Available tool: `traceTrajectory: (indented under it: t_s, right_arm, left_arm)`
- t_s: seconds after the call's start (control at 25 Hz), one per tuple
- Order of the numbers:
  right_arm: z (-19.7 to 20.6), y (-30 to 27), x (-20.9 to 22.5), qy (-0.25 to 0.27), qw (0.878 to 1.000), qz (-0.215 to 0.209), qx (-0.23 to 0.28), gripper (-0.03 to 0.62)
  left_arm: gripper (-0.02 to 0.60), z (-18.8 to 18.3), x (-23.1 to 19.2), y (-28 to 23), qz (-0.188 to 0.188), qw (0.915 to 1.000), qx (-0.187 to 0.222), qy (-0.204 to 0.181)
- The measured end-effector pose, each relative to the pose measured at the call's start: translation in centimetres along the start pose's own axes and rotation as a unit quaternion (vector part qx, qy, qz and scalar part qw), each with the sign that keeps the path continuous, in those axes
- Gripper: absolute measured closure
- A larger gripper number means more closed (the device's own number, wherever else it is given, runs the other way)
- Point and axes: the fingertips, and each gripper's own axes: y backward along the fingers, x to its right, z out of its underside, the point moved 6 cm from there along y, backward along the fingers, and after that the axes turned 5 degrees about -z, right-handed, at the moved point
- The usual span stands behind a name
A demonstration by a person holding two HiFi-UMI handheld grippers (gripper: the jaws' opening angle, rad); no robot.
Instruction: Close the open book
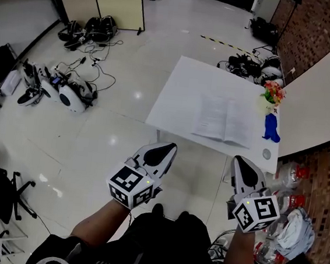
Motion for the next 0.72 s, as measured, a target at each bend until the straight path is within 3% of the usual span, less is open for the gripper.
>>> traceTrajectory:
  t_s: [0.32,0.72]
  right_arm:
    - [0.0,-4.5,7.0,-0.017,1.0,-0.018,0.009,0.591]
    - [-2.0,-8.8,16.4,-0.007,0.996,-0.08,0.031,0.591]
  left_arm:
    - [0.588,-0.3,-1.4,-7.9,-0.012,0.9998,-0.016,-0.002]
    - [0.588,-2.8,-0.6,-17.9,-0.051,0.9982,-0.013,-0.028]
